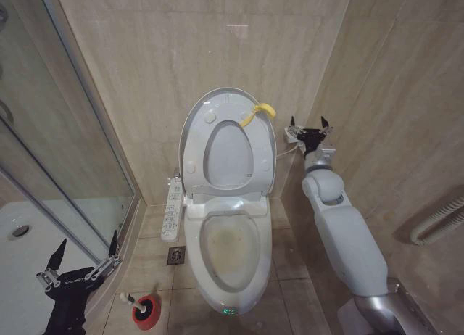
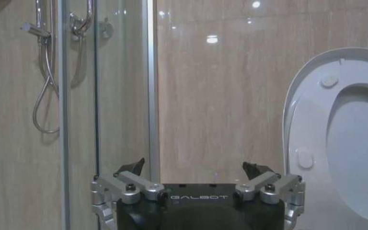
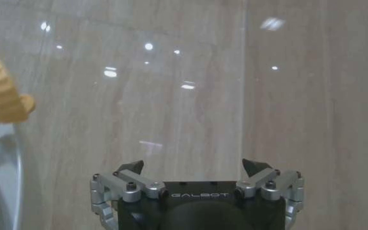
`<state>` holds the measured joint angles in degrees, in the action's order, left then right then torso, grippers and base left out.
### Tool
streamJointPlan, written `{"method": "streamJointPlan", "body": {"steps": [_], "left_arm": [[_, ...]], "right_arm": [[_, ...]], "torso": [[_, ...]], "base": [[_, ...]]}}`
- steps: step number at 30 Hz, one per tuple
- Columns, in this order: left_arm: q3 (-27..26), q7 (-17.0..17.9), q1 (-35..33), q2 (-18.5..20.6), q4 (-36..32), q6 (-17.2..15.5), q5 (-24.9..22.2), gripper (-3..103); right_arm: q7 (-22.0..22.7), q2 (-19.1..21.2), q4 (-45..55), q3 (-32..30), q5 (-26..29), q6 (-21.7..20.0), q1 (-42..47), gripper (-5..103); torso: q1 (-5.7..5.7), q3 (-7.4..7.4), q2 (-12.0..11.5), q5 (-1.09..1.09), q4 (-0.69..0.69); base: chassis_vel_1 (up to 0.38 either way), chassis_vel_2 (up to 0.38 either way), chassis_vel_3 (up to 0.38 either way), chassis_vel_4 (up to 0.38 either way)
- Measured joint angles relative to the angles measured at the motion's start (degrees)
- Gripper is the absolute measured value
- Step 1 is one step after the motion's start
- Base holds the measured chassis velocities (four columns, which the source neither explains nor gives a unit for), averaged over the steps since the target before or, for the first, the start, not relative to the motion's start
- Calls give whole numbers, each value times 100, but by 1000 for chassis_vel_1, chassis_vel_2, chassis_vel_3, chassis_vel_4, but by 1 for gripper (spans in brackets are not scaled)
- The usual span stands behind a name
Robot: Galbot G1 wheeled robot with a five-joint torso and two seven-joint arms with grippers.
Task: Open the toilet lid, clean the toilet bowl with a toilet brush, close the toilet lid, and flush.
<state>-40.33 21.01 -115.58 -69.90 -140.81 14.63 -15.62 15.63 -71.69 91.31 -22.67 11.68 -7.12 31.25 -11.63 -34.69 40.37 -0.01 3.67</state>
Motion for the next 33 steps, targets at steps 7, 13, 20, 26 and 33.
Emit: {"method": "streamJointPlan", "body": {"steps": [7, 13, 20, 26, 33], "left_arm": [[0, 0, 0, 0, 0, 0, 0, 100], [0, 0, 0, 0, 0, 0, 0, 100], [0, 0, 0, 0, 0, 0, 0, 100], [0, 0, 0, 0, 0, 0, 0, 100], [0, 0, 0, 0, 0, 0, 0, 100]], "right_arm": [[-5, -199, -730, 253, -637, 256, -466, 100], [-27, -310, -1176, 411, -1013, 469, -739, 100], [-91, -384, -1311, 635, -1086, 575, -855, 100], [-154, -49, -674, 929, -682, 158, -560, 100], [-103, 573, 996, 980, 212, -604, 335, 100]], "torso": [[0, 0, 0, 0, -2], [0, 0, 0, 0, 0], [0, 0, 0, 0, 1], [0, 0, 0, 1, -1], [0, 1, 0, 1, -2]], "base": [[0, 0, 0, 0], [0, 0, 0, 0], [0, 0, 0, 0], [0, 0, 0, 0], [0, 0, 0, 0]]}}
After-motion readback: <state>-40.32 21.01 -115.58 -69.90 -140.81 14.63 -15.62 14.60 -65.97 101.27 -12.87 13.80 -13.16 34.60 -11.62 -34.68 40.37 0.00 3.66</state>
